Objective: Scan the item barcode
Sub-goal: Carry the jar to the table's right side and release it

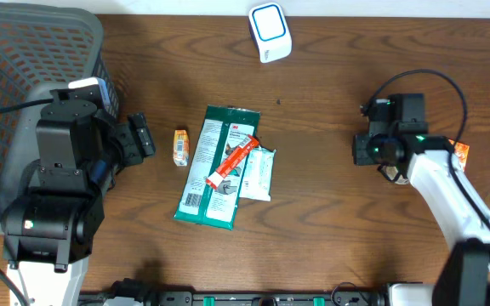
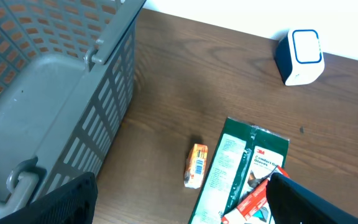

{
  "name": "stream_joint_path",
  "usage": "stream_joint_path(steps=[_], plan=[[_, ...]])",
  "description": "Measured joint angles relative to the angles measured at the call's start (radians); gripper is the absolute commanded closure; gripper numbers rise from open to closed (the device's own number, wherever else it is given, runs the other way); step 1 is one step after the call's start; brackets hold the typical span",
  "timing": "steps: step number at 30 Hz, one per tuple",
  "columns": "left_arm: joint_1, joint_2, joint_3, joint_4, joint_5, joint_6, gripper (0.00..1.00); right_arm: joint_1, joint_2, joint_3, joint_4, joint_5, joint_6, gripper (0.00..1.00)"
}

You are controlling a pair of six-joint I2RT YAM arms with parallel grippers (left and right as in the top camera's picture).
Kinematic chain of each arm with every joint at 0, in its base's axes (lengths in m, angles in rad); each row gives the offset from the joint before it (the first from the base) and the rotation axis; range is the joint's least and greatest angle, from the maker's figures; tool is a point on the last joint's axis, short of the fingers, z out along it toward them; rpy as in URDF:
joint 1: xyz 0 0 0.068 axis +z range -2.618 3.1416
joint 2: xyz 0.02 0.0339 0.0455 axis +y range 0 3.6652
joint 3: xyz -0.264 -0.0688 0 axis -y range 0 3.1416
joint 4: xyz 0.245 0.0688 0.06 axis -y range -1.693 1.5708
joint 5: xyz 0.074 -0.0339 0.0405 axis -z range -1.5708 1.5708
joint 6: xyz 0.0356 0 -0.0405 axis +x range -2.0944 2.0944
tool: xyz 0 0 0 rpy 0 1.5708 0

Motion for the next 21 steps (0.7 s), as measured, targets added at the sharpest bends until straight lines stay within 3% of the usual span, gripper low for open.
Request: stream_joint_path(steps=[13,17,21], plan=[[0.000,0.000,0.000,0.000,0.000,0.000,0.13,-0.034,0.166,0.000,-0.005,0.354,0.032,0.94],[0.000,0.000,0.000,0.000,0.000,0.000,0.13,-0.072,0.166,0.000,-0.007,0.399,0.051,0.92],[0.000,0.000,0.000,0.000,0.000,0.000,0.13,-0.111,0.166,0.000,-0.010,0.415,0.078,0.81]])
